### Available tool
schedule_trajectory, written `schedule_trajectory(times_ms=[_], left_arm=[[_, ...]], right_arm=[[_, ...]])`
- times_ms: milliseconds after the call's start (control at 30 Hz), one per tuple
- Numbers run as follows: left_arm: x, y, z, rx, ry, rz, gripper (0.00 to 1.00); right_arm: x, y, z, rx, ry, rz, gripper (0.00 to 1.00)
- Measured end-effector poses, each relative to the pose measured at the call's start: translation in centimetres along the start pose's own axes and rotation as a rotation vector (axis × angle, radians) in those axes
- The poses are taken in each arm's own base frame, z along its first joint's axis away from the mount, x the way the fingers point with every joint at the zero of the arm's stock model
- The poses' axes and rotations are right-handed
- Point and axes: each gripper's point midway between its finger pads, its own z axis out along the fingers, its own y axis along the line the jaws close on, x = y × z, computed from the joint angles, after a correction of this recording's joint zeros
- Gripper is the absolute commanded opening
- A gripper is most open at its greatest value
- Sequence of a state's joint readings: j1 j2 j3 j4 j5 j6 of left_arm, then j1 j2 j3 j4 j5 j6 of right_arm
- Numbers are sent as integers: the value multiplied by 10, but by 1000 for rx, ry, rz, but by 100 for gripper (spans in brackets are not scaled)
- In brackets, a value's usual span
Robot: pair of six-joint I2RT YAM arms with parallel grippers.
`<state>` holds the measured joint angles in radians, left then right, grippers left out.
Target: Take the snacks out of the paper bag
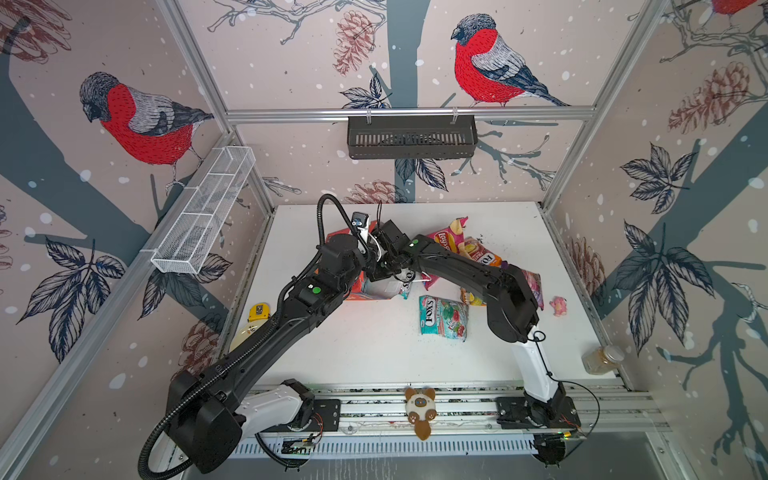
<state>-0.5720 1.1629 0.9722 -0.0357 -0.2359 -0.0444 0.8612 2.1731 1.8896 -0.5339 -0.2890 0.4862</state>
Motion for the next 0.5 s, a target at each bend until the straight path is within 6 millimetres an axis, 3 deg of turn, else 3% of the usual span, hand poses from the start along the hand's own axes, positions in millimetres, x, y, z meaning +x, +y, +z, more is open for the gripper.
schedule_trajectory(times_ms=[500], left_arm=[[4, 7, -1, -32, -6, -2, 0]], right_arm=[[-11, -2, -31, 2, -116, -35, 0]])
